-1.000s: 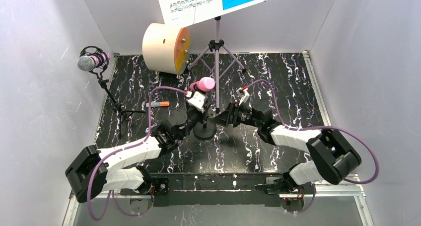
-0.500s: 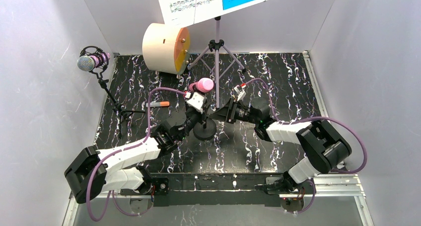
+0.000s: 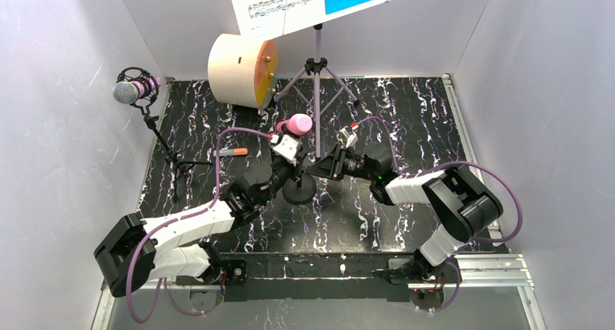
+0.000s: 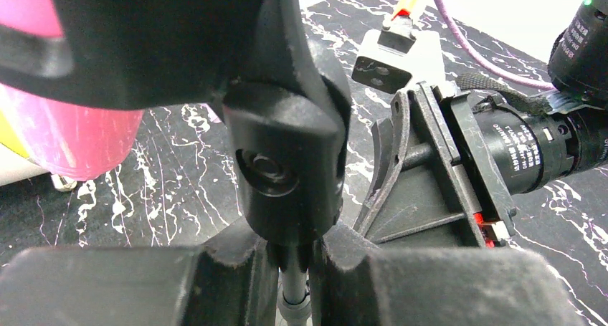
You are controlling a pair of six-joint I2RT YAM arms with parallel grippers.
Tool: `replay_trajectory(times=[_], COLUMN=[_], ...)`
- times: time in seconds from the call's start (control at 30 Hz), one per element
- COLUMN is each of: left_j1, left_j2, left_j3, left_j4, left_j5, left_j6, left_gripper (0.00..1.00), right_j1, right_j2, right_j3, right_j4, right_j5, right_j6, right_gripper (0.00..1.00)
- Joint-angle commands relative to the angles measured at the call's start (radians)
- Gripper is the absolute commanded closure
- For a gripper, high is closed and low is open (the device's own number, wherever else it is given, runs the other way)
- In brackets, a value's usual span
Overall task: Pack up the instrument practice props
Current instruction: Unscrew the knob on the microphone stand.
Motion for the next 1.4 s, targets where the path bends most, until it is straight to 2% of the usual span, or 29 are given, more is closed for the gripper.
replay_trajectory(times=[0.0, 0.3, 0.47, 0.6, 0.67, 0.77, 0.9, 1.07, 1.23, 1.37], left_j1=[-0.018, -0.018, -0.018, -0.018, -0.018, -0.018, -0.018, -0.018, -0.018, -0.018], left_j2=[0.028, 0.03, 0.032, 0.034, 0.034, 0.034, 0.03, 0.031, 0.019, 0.014], left_j3=[-0.025, -0.024, -0.024, -0.022, -0.022, -0.021, -0.021, -0.018, -0.021, -0.021], left_j4=[-0.122, -0.122, -0.122, -0.122, -0.122, -0.123, -0.125, -0.127, -0.133, -0.137], left_j5=[0.047, 0.055, 0.059, 0.061, 0.062, 0.064, 0.061, 0.064, 0.057, 0.058], left_j6=[-0.006, -0.006, -0.004, -0.005, -0.005, -0.005, -0.003, -0.003, 0.001, 0.002], left_gripper=[1.0, 1.0, 1.0, 1.0, 1.0, 1.0, 1.0, 1.0, 1.0, 1.0], right_j1=[-0.008, -0.01, -0.011, -0.01, -0.009, -0.005, 0.025, 0.096, 0.21, 0.316], right_j2=[0.019, 0.071, 0.093, 0.087, 0.076, 0.043, -0.033, -0.098, -0.145, -0.178], right_j3=[0.03, 0.029, 0.036, 0.049, 0.062, 0.086, 0.131, 0.145, 0.129, 0.08], right_j4=[0.095, 0.185, 0.221, 0.168, 0.117, 0.002, -0.209, -0.36, -0.424, -0.376], right_j5=[-0.025, -0.063, -0.081, -0.1, -0.12, -0.127, -0.078, 0.008, 0.148, 0.313], right_j6=[0.019, 0.021, -0.019, -0.145, -0.241, -0.433, -0.711, -1.083, -1.411, -1.647], right_gripper=[0.62, 0.67, 0.8, 0.95, 0.99, 0.99, 0.99, 0.99, 0.99, 0.99])
